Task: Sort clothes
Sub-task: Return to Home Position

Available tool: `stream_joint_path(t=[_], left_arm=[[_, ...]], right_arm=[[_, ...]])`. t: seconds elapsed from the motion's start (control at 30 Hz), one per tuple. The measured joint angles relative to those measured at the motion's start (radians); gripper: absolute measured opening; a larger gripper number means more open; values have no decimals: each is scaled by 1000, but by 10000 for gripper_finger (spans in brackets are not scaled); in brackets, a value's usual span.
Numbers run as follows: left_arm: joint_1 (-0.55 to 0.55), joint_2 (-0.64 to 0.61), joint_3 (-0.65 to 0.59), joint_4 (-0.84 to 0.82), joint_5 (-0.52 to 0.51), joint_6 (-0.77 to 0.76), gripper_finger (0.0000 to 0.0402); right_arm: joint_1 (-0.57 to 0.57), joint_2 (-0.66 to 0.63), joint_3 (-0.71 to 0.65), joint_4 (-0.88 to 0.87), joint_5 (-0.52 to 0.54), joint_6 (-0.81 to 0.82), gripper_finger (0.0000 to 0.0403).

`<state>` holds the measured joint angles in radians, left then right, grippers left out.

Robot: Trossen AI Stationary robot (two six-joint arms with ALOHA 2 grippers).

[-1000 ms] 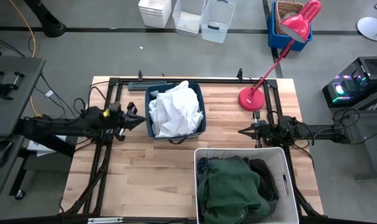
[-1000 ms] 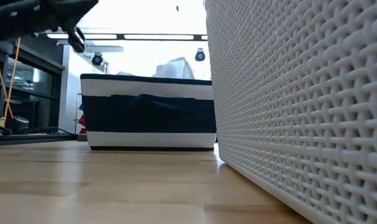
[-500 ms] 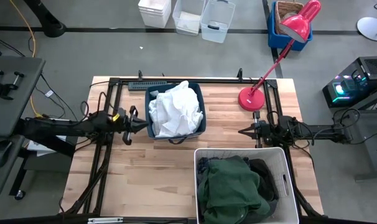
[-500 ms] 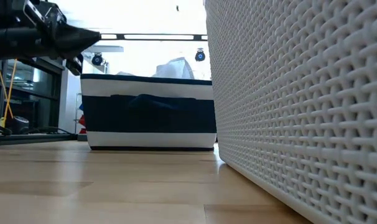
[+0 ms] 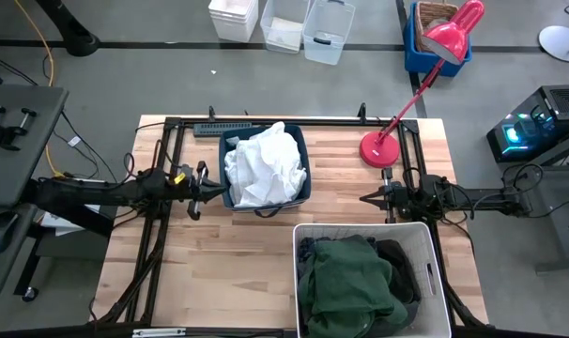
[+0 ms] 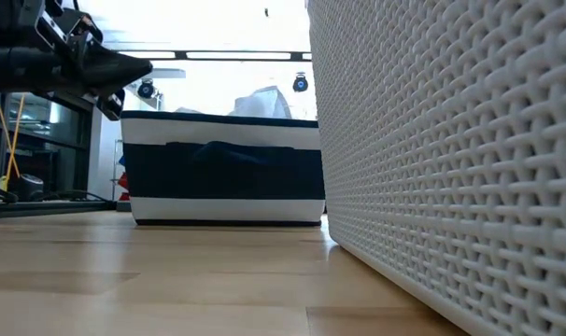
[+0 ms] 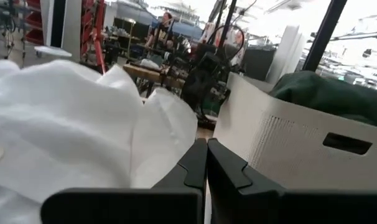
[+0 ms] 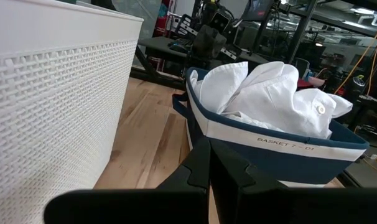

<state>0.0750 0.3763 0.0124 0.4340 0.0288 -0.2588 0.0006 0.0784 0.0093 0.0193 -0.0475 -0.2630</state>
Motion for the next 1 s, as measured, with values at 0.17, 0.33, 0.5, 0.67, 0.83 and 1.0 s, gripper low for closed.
stream_joint_path(t=[0.17,0.33,0.5,0.67,0.83,1.0], left_arm=[[11,-114,1,-91,3,0,1],[18,-302,1,-202,3,1,1],[51,-373,-1,-213,2,1,1],[51,-373,-1,-207,1,1,1],[47,-373,-1,-205,1,1,1],[24,-373,-1,-205,1,1,1]], right_arm=[[0,-14,0,0,1,-1,0],[0,-78,0,17,14,-1,0],[-1,-77,0,23,16,3,0],[-2,-72,0,12,22,1,0],[-3,-72,0,5,23,1,0],[-3,-72,0,3,23,1,0]])
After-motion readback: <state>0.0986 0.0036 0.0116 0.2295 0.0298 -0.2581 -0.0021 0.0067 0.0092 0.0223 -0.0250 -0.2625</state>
